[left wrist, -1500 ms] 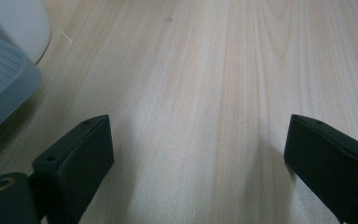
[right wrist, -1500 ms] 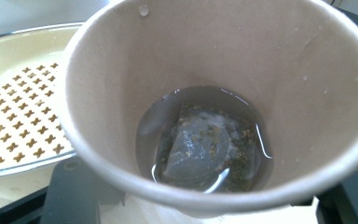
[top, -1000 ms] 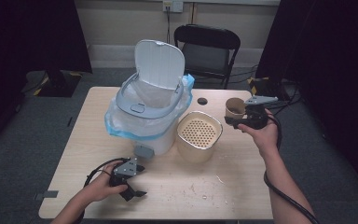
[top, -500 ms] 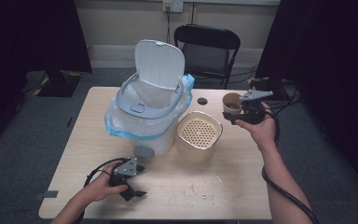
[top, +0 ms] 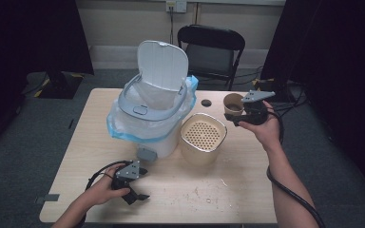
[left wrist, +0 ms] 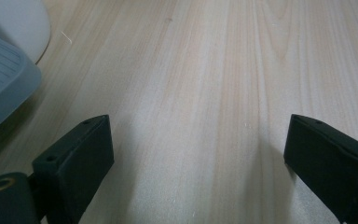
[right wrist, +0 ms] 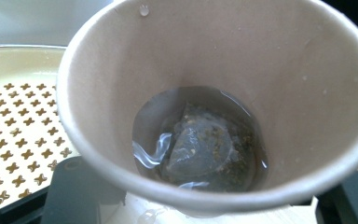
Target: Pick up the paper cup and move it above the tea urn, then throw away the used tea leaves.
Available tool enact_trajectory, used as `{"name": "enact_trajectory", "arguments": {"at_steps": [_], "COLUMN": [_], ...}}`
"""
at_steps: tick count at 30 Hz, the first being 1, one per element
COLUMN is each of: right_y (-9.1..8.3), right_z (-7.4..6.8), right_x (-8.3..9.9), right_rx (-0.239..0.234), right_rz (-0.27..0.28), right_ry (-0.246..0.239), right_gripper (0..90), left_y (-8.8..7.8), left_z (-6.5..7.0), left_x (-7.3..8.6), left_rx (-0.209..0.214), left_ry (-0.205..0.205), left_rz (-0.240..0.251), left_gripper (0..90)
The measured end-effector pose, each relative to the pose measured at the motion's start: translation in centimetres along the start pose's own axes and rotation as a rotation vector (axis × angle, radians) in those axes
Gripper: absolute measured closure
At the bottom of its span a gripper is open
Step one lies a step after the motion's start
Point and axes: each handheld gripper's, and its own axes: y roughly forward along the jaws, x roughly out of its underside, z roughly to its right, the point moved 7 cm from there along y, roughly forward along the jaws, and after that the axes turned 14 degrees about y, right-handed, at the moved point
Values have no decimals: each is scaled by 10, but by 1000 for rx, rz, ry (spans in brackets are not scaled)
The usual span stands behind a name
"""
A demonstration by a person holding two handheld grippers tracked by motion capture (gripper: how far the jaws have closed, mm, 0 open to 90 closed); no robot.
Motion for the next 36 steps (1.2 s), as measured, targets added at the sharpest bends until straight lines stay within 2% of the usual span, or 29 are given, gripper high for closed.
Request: {"name": "enact_trajectory", "arguments": {"at_steps": [19, 28, 32, 36], "right_y": [0, -1, -1, -2], "right_z": [-3, -4, -6, -6], "right_x": [-14, -16, -19, -22], "right_rx": [10, 63, 83, 102], "right_rz": [-8, -23, -34, -20], "right_ry": [-49, -117, -162, -183], "right_gripper": [329, 330, 331, 333], "left_y": [0, 0, 0, 0], "left_z": [0, 0, 0, 0], "left_x": [0, 0, 0, 0], "left_rx": [4, 4, 3, 4], "left_ry": [6, 6, 6, 6], "left_rz": [3, 3, 3, 3], "left_gripper": [74, 74, 74, 74]}}
